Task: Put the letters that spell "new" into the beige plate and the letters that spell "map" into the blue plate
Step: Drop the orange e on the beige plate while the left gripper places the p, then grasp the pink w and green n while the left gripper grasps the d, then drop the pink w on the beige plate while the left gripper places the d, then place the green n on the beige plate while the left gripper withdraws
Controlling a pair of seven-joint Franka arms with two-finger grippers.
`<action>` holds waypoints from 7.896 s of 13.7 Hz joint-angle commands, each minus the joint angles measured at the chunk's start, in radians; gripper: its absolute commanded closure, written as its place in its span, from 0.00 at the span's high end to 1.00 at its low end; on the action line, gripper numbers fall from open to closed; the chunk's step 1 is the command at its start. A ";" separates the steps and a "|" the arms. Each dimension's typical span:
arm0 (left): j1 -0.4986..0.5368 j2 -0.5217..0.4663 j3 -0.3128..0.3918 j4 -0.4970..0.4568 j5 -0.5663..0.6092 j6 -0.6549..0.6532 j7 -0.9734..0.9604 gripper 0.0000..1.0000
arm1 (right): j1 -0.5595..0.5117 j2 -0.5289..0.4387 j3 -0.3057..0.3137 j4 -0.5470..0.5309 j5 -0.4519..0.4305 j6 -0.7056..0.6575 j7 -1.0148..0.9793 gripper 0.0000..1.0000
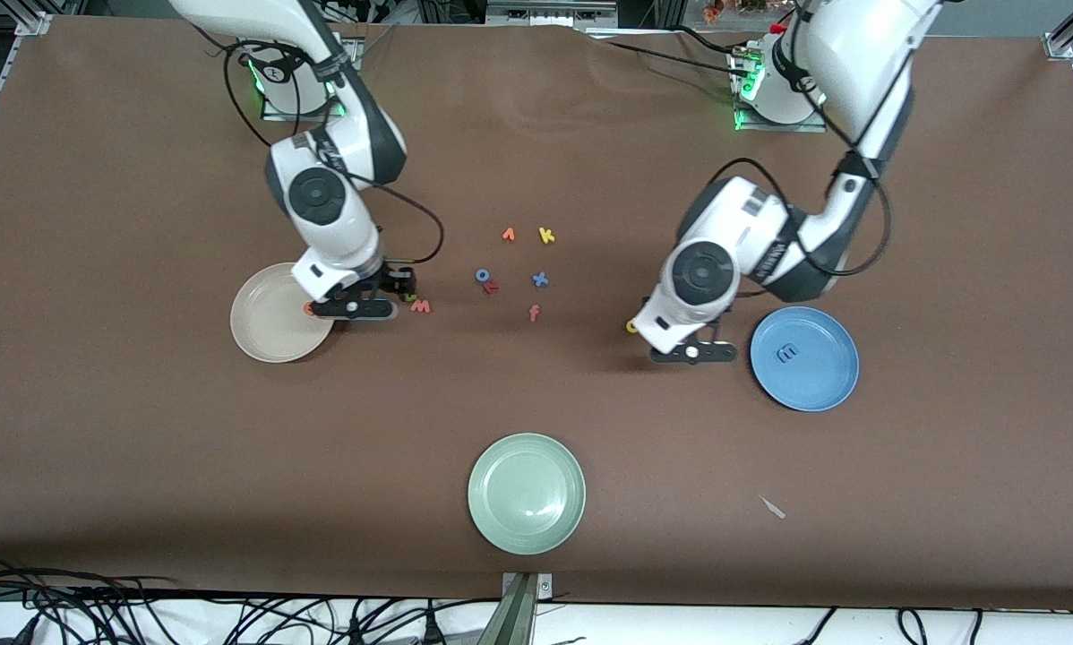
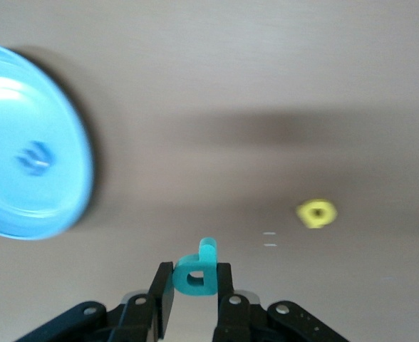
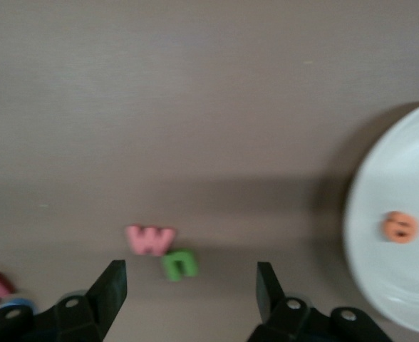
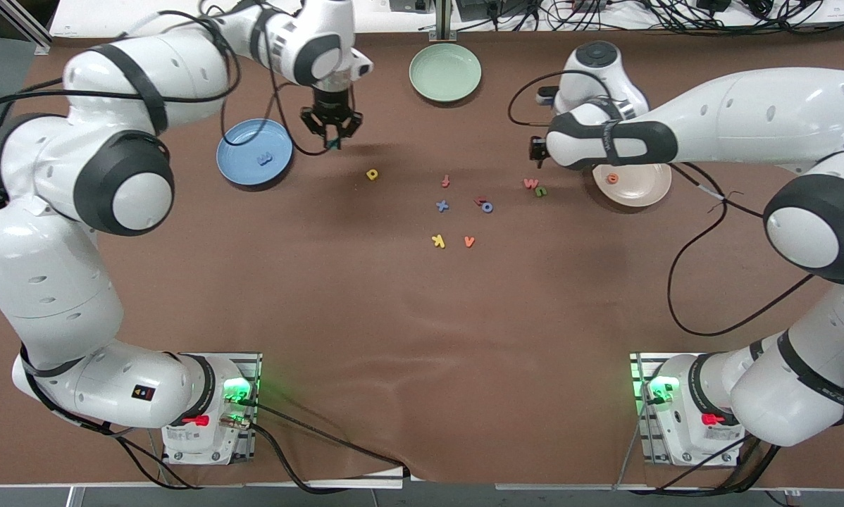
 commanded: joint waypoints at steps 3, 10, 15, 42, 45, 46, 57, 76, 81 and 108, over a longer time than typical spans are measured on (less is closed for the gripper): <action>0.225 -0.010 -0.009 -0.035 0.032 -0.003 0.327 0.13 | 0.037 0.090 0.000 0.021 0.005 0.109 0.059 0.82; 0.362 0.049 -0.005 -0.221 0.141 0.314 0.401 0.51 | 0.050 0.118 0.000 -0.043 0.005 0.239 0.063 0.75; 0.360 -0.016 -0.076 -0.195 0.126 0.210 0.374 1.00 | 0.077 0.136 0.000 -0.062 0.005 0.282 0.117 0.71; 0.112 0.185 -0.206 -0.186 0.147 0.535 -0.467 0.53 | 0.064 0.104 -0.071 -0.048 -0.014 0.232 -0.036 0.30; 0.107 0.187 -0.206 -0.183 0.147 0.535 -0.467 0.51 | 0.064 0.044 -0.133 -0.034 -0.007 0.114 -0.180 0.30; 0.109 0.187 -0.206 -0.184 0.149 0.535 -0.467 0.43 | 0.062 0.015 -0.168 -0.037 -0.006 0.077 -0.262 0.30; 0.153 0.067 -0.208 -0.172 0.150 0.345 -0.340 0.17 | 0.060 -0.243 -0.415 -0.368 0.011 0.111 -0.653 0.54; 0.483 -0.091 -0.220 -0.126 0.193 0.153 0.284 1.00 | 0.099 0.070 -0.012 -0.143 0.016 0.318 0.131 0.67; 0.483 -0.135 -0.278 0.120 0.161 -0.069 0.284 1.00 | 0.103 0.084 -0.013 -0.166 0.014 0.367 0.126 0.65; 0.227 -0.551 0.126 -0.118 -0.210 -0.163 0.355 1.00 | 0.094 -0.171 -0.432 -0.186 0.017 -0.009 -0.730 0.31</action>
